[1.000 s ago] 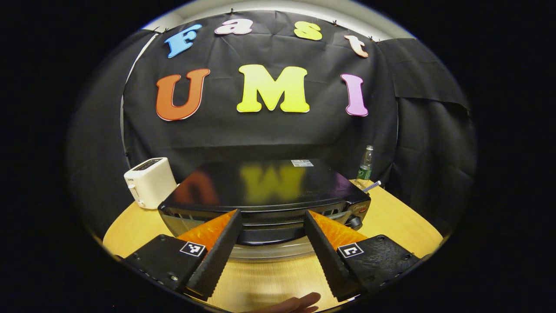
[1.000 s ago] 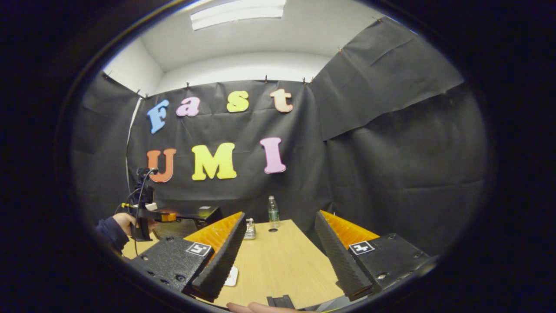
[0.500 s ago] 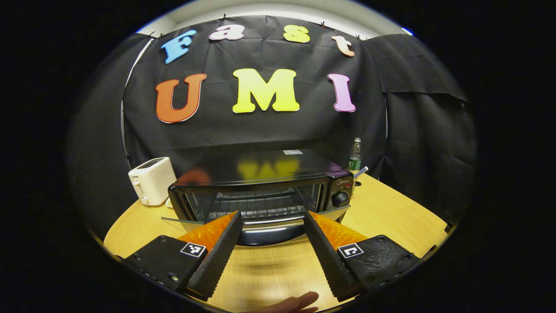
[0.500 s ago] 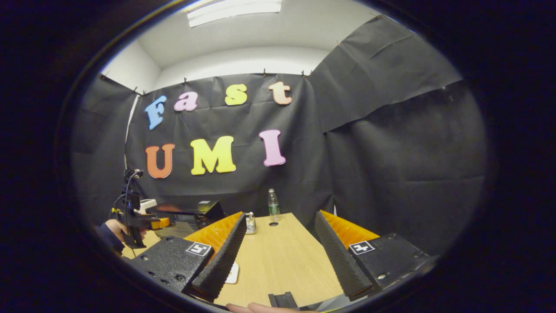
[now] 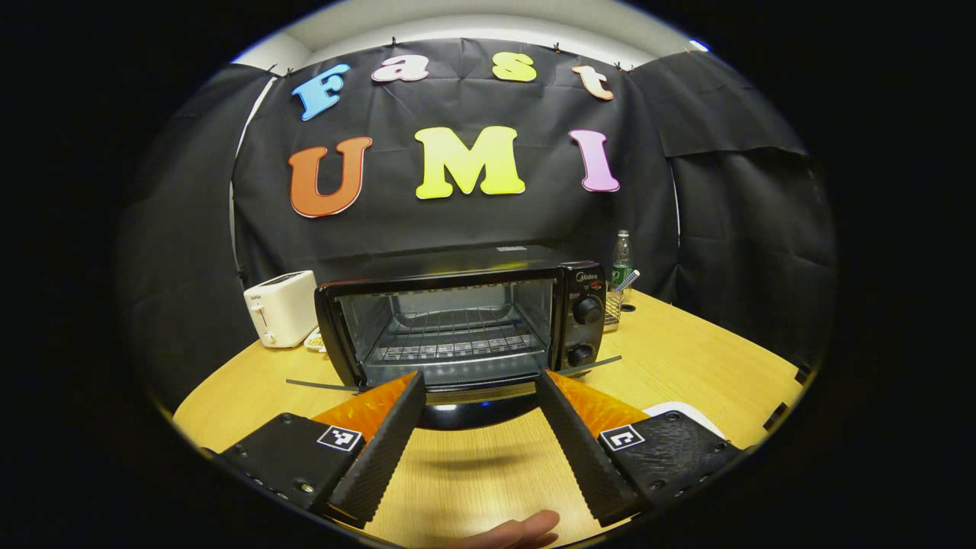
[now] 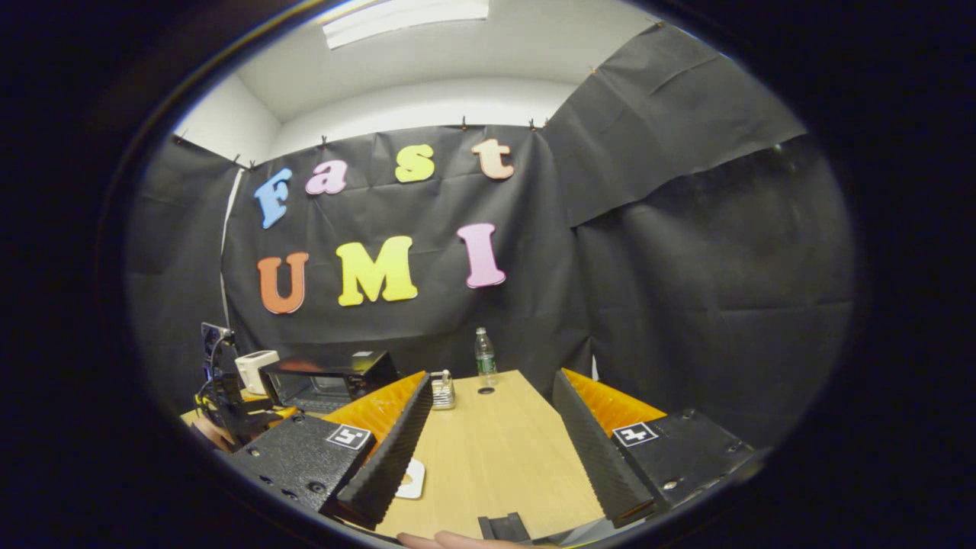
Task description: Open the electric oven with the left hand, put the food in, and close the electric oven.
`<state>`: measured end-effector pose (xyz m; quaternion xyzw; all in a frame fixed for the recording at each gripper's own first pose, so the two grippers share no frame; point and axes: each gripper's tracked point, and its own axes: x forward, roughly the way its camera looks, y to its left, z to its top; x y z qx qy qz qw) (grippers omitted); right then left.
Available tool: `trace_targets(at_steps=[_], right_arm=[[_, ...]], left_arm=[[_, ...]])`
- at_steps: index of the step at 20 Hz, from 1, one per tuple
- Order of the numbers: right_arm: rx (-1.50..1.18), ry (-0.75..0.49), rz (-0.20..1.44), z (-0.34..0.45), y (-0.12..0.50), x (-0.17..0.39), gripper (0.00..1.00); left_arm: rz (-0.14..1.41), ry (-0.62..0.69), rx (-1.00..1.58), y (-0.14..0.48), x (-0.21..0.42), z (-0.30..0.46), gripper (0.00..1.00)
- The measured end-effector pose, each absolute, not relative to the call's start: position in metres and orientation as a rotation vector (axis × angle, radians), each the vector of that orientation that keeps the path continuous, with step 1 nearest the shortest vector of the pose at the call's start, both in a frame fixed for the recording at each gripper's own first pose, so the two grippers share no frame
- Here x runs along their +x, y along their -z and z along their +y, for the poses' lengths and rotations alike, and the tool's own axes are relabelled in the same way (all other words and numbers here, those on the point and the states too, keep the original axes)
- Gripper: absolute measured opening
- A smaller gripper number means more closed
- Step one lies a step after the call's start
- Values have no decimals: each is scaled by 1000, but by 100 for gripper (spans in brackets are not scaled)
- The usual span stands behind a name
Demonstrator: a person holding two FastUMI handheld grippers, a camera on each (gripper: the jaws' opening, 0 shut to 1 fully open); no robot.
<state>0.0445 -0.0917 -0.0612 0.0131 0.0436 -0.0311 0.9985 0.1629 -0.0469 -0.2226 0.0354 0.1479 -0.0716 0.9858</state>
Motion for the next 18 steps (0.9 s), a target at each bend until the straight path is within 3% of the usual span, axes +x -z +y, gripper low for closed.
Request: trace_targets(at_steps=[12,18], right_arm=[[-21,29,135,-60,84,56,96],[13,-53,207,-13,112,57,97]], left_arm=[[338,99,0,266,132,-47,98],[463,102,-69,301,118,-47,98]])
